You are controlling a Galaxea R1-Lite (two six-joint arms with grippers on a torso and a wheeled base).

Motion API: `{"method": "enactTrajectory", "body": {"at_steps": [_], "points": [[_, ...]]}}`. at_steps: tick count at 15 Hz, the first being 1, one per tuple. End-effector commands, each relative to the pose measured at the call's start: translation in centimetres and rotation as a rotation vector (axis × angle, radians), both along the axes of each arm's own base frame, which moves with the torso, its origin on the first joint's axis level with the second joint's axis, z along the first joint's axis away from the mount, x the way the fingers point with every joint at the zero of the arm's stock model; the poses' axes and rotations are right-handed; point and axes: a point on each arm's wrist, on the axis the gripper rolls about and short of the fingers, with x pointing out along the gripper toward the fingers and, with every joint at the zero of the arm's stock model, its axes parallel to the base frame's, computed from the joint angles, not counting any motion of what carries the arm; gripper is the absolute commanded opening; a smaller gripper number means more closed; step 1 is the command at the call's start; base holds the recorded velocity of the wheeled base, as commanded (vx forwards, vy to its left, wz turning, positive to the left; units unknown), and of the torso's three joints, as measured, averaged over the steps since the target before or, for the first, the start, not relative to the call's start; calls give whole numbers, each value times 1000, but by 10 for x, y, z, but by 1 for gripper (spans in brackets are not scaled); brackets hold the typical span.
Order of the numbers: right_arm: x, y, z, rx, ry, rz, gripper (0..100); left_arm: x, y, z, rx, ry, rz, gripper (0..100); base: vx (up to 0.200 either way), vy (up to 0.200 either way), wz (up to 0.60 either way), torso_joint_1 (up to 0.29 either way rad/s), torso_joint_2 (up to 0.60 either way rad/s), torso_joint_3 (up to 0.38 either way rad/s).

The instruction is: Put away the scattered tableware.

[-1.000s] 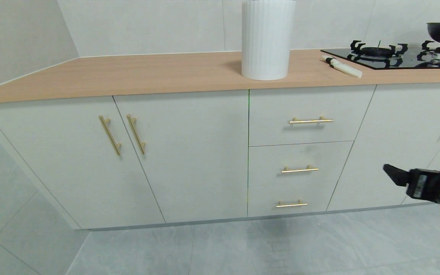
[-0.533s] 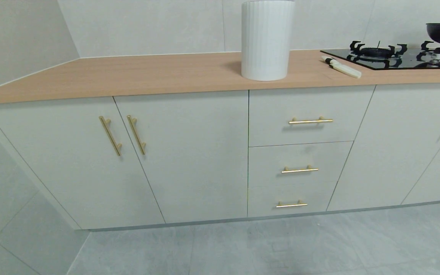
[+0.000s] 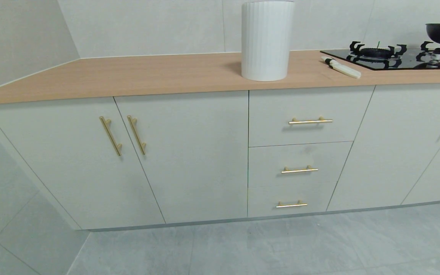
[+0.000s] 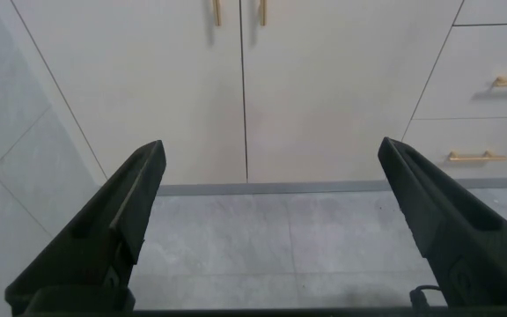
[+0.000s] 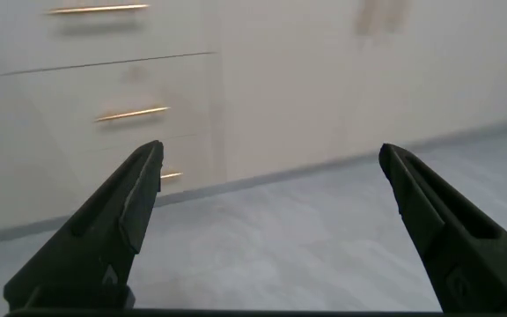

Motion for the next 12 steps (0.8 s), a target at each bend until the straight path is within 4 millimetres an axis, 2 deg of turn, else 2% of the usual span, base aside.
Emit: {"method": "enactTrajectory", "body": {"at_steps": [1, 2, 3, 4, 5, 7, 9, 12], "points": [[-3, 1, -14, 3, -30, 40, 100, 0, 0, 0, -2, 0, 0, 100, 0, 0, 0, 0, 0, 0], [0, 1, -19, 3, -16, 62, 100, 0, 0, 0, -2, 0, 0, 100, 0, 0, 0, 0, 0, 0], [14, 2, -40, 3, 23, 86, 100, 0, 0, 0, 0, 0, 0, 100, 0, 0, 0, 0, 0, 0], [16, 2, -43, 3, 20, 86, 100, 0, 0, 0, -2, 0, 0, 100, 0, 0, 0, 0, 0, 0], [30, 2, -60, -7, -73, 104, 100, 0, 0, 0, -2, 0, 0, 100, 0, 0, 0, 0, 0, 0], [31, 4, -58, -7, -113, 183, 100, 0, 0, 0, -2, 0, 0, 100, 0, 0, 0, 0, 0, 0], [31, 4, -71, 1, 9, 197, 100, 0, 0, 0, -2, 0, 0, 100, 0, 0, 0, 0, 0, 0], [31, 4, -71, 16, 13, 194, 100, 0, 0, 0, 0, 0, 0, 100, 0, 0, 0, 0, 0, 0]]}}
